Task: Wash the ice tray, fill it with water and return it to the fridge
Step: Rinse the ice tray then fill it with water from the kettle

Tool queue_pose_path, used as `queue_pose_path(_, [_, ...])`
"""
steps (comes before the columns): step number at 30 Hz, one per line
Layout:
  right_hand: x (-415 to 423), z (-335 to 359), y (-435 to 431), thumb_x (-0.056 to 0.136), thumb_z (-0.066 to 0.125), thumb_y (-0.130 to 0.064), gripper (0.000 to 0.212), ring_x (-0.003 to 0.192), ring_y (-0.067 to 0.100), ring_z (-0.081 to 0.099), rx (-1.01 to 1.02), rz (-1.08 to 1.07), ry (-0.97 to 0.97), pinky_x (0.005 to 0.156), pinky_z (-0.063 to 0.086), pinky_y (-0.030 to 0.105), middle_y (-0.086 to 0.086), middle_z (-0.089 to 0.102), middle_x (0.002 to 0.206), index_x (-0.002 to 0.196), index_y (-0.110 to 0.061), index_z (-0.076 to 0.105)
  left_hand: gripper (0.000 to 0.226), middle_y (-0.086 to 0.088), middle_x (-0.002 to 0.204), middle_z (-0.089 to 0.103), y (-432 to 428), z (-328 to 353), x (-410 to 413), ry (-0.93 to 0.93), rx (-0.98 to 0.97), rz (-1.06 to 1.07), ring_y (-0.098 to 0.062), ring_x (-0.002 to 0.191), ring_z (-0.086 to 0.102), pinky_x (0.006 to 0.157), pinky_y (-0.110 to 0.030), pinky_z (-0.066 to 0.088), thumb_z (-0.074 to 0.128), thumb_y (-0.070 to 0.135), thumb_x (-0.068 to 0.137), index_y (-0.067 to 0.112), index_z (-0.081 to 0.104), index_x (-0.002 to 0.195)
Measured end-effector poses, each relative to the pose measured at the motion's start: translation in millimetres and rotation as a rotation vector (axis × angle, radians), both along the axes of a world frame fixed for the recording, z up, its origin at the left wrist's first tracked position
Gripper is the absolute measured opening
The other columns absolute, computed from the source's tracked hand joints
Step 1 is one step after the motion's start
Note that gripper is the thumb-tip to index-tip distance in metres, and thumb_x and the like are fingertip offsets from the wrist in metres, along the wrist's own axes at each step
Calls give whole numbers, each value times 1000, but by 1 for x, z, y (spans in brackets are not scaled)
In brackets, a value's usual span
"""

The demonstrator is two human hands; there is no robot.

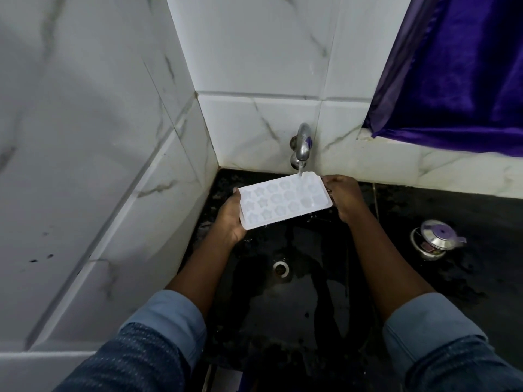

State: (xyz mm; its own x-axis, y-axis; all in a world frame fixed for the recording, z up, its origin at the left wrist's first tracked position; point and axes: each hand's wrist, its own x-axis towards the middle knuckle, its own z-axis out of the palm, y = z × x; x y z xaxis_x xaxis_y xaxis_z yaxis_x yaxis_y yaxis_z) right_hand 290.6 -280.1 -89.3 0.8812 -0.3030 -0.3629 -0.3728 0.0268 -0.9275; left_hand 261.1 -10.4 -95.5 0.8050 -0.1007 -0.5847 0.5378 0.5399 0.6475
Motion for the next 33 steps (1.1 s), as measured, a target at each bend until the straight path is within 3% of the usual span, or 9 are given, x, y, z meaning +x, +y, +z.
queue_pose_path(5, [20, 12, -1, 83, 69, -24, 33, 73, 22, 62, -222, 81, 47, 67, 47, 33, 18, 66, 77, 85, 9, 65, 71, -21, 131, 72, -12, -22, 5, 34, 77, 58, -41, 119, 70, 104, -64, 52, 31, 61, 109, 6, 63, 141])
queue_pose_path(9, [61, 24, 15, 83, 63, -49, 42, 71, 24, 66, -310, 199, 51, 72, 46, 37, 7, 68, 74, 71, -9, 61, 68, -21, 130, 72, -14, -23, 0, 59, 102, 65, -41, 118, 70, 97, -58, 57, 32, 59, 110, 6, 65, 137])
queue_pose_path(12, [76, 41, 33, 98, 65, -24, 28, 47, 2, 61, -321, 322, 64, 60, 47, 24, 1, 68, 62, 73, -11, 60, 69, -22, 134, 70, -13, -23, -4, 52, 84, 63, -42, 121, 68, 95, -55, 57, 31, 59, 110, 6, 63, 139])
queue_pose_path(15, [81, 42, 36, 98, 67, -6, 23, 37, 3, 60, -208, 298, 83, 42, 48, 17, 2, 65, 51, 76, -5, 60, 71, -23, 138, 67, -12, -22, -8, 42, 55, 64, -43, 125, 65, 106, -60, 51, 30, 59, 110, 5, 61, 142])
queue_pose_path(21, [75, 40, 32, 102, 65, -25, 23, 53, 6, 68, -74, 285, 105, 59, 48, 21, -3, 72, 60, 87, -7, 67, 70, -23, 138, 67, -9, -20, -8, 48, 61, 68, -42, 126, 65, 110, -62, 48, 29, 58, 110, 5, 61, 142])
queue_pose_path(24, [69, 39, 27, 101, 54, -58, 45, 76, 14, 69, -132, 300, 108, 77, 50, 33, 4, 75, 87, 93, -17, 69, 70, -23, 139, 66, -8, -18, -11, 42, 41, 73, -41, 127, 64, 110, -61, 48, 28, 58, 111, 5, 60, 143])
queue_pose_path(27, [46, 25, 15, 102, 46, -61, 51, 99, 31, 65, -572, 260, -67, 95, 49, 44, 8, 72, 105, 100, -15, 70, 71, -22, 137, 68, -7, -22, -11, 40, 24, 74, -41, 126, 65, 111, -60, 48, 27, 59, 111, 5, 62, 142])
queue_pose_path(30, [11, -9, 14, 102, 36, -53, 65, 118, 42, 62, -998, 363, -302, 104, 47, 50, 22, 67, 128, 128, -1, 65, 69, -22, 136, 69, -10, -25, -12, 43, -6, 89, -40, 124, 67, 108, -60, 50, 29, 58, 110, 6, 64, 139])
queue_pose_path(33, [-21, -32, 29, 103, 21, -60, 83, 149, 42, 36, -1253, 472, -205, 126, 14, 55, 25, 38, 162, 157, 1, 37, 70, -23, 134, 70, -15, -29, -14, 36, -52, 116, -42, 120, 68, 101, -57, 54, 31, 60, 110, 5, 65, 136])
